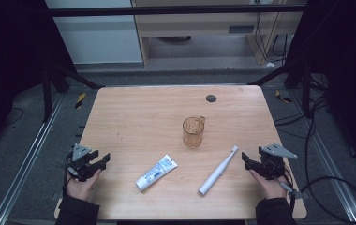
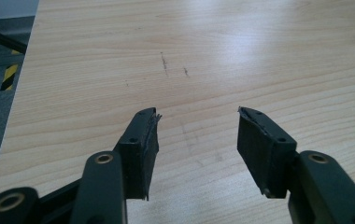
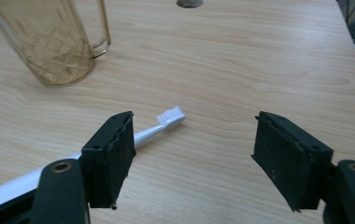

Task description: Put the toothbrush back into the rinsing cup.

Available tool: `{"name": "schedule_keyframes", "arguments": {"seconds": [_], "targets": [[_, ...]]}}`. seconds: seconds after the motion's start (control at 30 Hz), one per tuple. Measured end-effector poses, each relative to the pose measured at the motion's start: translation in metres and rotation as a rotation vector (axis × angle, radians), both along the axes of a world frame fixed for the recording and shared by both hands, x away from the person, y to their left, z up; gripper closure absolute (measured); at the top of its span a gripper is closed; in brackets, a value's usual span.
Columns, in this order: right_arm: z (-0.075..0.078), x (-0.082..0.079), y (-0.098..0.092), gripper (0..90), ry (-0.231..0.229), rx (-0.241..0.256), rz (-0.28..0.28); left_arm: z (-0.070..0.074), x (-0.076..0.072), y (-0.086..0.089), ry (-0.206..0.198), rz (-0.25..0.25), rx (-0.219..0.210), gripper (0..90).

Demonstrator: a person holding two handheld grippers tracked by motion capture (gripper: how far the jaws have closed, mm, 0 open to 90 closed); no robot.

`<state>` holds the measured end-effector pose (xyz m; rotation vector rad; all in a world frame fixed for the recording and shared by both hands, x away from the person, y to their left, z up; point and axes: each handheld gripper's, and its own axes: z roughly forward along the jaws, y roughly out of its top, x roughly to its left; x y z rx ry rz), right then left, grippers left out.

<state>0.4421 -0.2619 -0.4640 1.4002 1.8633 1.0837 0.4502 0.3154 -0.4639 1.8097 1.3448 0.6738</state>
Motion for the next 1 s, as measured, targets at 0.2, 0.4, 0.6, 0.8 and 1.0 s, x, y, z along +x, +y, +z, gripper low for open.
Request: {"name": "schedule_keyframes", "arguments": {"seconds": [0.2,0.4,0.6,0.8,1.0], "targets": [[0.004,-0.005,0.012,35.2,0.016,0.016,0.065,0.0,-0.001,-0.001,0.024,-0.008,0.017,51.5],[0.01,-0.011,0.027,39.7,0.023,0.029,0.126,0.0,-0.001,-0.003,0.027,-0.017,0.018,53.1],[0.012,-0.015,0.043,43.5,0.032,0.03,0.192,-0.002,0.0,-0.006,0.039,-0.03,0.031,53.9],[0.011,-0.02,0.066,51.1,0.06,0.034,0.285,-0.003,0.001,-0.009,0.047,-0.043,0.052,53.4],[0.006,-0.021,0.078,59.6,0.08,0.02,0.326,-0.004,0.001,-0.01,0.049,-0.048,0.056,53.0]]}}
